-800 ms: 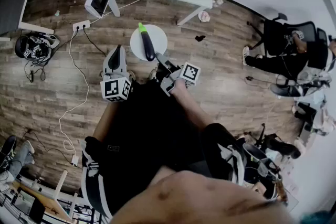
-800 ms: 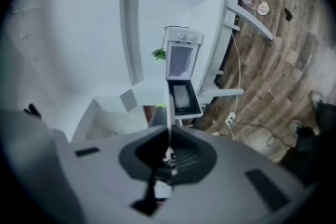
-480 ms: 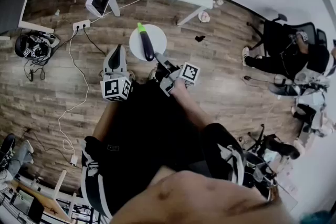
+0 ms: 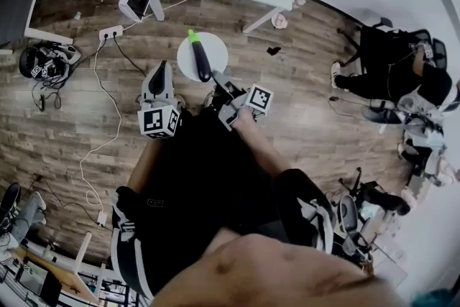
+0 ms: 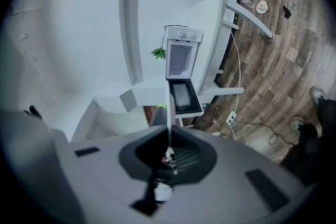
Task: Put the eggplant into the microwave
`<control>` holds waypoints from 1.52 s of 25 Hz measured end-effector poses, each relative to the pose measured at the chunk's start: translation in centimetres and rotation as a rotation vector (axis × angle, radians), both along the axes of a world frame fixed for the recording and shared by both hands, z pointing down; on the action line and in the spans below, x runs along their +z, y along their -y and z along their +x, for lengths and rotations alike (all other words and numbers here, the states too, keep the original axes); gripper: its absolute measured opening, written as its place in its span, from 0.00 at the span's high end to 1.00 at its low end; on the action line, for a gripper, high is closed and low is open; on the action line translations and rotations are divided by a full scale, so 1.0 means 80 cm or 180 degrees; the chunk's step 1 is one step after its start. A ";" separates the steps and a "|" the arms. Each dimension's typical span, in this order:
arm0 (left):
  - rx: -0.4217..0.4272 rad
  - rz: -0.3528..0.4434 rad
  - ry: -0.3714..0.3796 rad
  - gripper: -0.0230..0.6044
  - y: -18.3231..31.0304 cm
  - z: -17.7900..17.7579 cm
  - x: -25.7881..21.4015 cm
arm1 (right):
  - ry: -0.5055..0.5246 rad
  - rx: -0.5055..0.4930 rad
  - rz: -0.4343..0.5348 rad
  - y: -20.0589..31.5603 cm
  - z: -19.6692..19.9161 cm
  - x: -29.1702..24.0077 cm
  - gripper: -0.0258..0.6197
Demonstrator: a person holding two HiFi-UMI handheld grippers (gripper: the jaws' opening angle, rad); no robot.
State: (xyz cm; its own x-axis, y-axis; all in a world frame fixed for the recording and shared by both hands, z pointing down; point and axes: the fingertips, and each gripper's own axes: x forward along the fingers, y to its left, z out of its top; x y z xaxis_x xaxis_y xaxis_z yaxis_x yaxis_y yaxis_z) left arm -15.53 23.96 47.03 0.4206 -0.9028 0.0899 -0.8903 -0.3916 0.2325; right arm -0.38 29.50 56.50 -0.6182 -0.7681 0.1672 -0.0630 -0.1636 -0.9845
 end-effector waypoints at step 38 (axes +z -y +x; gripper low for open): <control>0.0115 0.0143 0.0037 0.91 0.057 -0.066 0.003 | 0.0102 0.0083 0.0025 0.052 -0.077 0.013 0.90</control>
